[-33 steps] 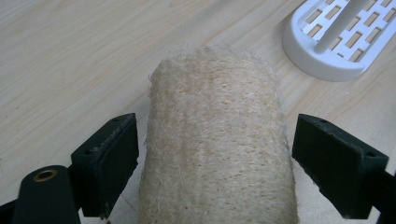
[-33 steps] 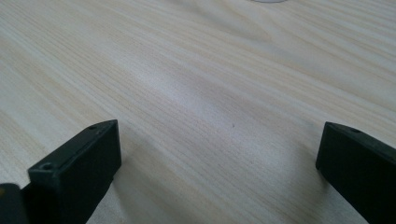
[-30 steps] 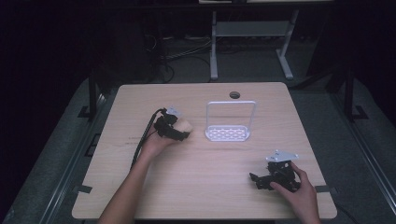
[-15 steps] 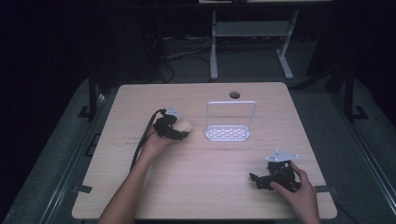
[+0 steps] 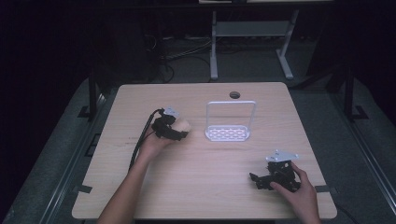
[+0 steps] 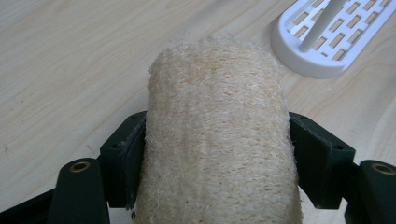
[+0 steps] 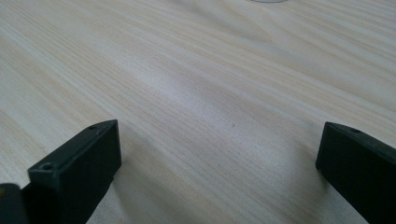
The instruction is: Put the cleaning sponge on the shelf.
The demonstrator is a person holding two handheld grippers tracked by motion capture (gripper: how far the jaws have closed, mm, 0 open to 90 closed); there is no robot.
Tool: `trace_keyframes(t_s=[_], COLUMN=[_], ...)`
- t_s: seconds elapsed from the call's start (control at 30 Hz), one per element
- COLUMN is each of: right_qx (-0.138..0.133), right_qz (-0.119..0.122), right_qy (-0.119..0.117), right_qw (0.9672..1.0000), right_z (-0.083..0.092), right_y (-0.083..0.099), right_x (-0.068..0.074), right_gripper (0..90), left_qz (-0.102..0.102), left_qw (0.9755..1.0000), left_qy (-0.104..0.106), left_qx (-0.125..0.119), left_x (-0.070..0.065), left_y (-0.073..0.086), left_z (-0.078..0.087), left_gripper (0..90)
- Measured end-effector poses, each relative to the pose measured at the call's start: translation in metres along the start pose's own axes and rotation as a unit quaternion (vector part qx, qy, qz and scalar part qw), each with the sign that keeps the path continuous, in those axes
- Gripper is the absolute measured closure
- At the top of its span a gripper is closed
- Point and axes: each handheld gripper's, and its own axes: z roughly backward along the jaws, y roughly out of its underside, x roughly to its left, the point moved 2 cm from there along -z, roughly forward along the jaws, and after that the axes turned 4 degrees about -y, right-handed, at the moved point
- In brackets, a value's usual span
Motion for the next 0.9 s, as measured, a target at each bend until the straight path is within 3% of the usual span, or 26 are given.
trace_keyframes(t_s=[0.57,0.9], right_qx=[0.000,0.000], right_qz=[0.000,0.000], right_qy=[0.000,0.000], right_qw=[1.0000,1.0000], right_z=[0.000,0.000], right_y=[0.000,0.000], right_x=[0.000,0.000], right_gripper=[0.0,0.0], left_qz=[-0.006,-0.018], left_qw=[0.9998,0.9994], left_qy=[0.016,0.027], left_qx=[-0.011,-0.014], left_x=[-0.017,-0.035], left_y=[0.005,0.007], left_z=[0.029,0.035], left_gripper=[27.4,27.4])
